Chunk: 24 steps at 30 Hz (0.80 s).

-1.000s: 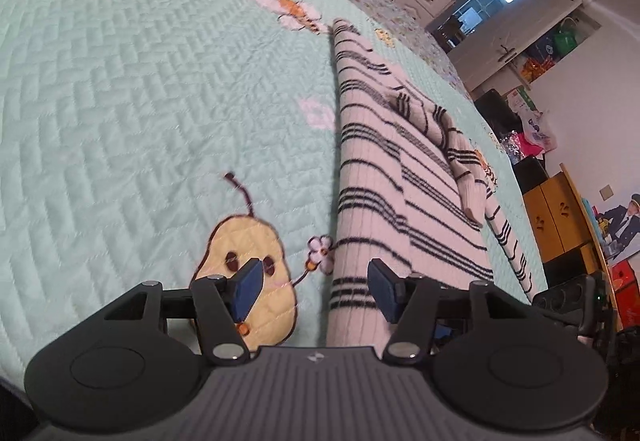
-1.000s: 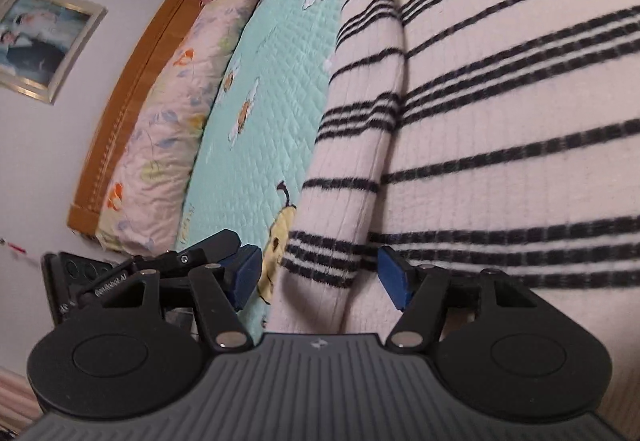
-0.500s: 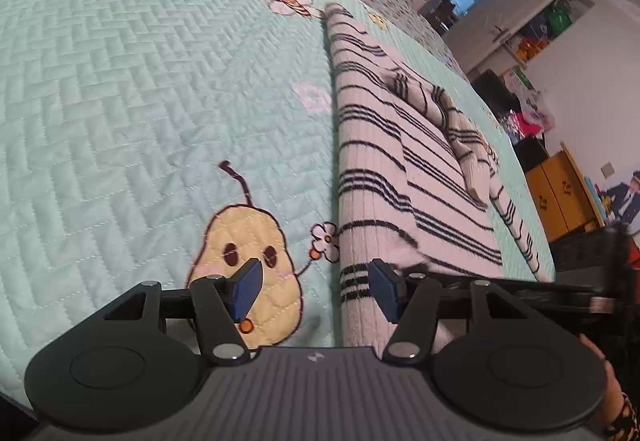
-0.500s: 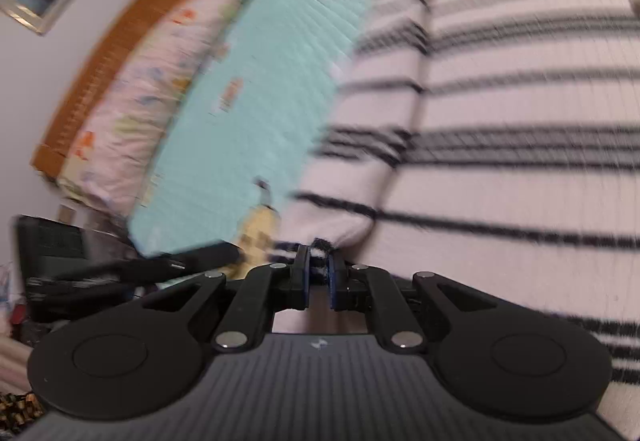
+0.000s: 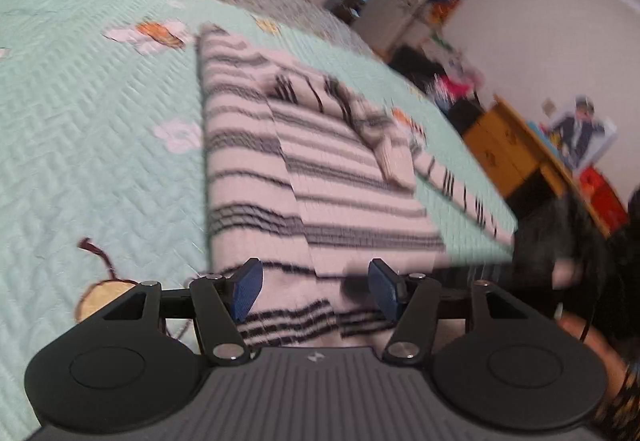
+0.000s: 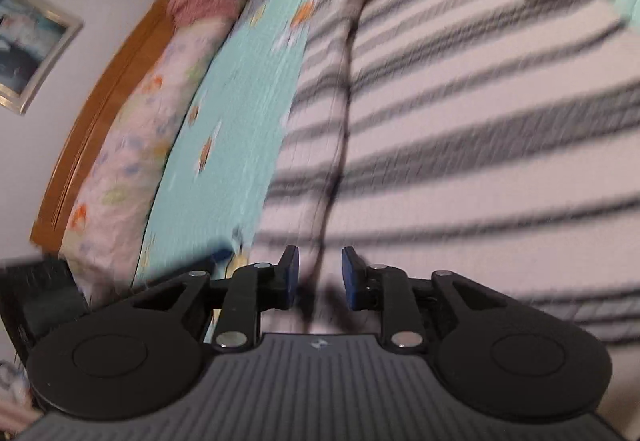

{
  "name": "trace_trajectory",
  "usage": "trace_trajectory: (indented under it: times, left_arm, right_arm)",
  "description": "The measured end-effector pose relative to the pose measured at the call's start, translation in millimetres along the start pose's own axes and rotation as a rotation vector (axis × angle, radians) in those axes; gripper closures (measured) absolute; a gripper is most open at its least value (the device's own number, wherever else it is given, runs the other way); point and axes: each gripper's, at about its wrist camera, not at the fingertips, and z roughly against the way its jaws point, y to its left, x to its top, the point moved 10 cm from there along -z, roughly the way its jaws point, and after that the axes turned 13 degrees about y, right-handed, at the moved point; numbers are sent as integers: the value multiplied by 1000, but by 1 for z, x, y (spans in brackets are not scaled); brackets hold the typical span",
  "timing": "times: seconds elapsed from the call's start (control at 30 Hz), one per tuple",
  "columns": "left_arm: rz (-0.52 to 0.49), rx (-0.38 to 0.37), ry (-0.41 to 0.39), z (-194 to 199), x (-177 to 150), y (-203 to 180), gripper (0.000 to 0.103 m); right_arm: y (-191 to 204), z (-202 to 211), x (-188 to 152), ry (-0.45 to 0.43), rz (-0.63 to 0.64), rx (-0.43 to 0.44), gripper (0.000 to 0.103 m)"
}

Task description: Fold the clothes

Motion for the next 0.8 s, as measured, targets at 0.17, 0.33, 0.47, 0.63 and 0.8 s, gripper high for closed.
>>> trace_trajectory:
  times: [0.17, 0.33, 0.47, 0.63, 0.8]
  left_arm:
    - [-77, 91, 80, -21, -22, 8, 43]
    - [-97, 68, 71, -18, -26, 11, 43]
    - [-105, 63, 85, -19, -26, 11, 43]
    - [-64, 0, 96, -16, -22, 18, 43]
    - [6, -42, 111, -16, -17, 22, 43]
  right_arm:
    - [9, 5, 42, -76, 0, 74, 72]
    - [27, -41, 61, 13, 44, 174, 61]
    - [0, -75, 61, 85, 10, 91, 84]
    - [7, -46, 72, -10, -4, 178, 59]
    - [-26, -37, 75, 2, -25, 48, 65]
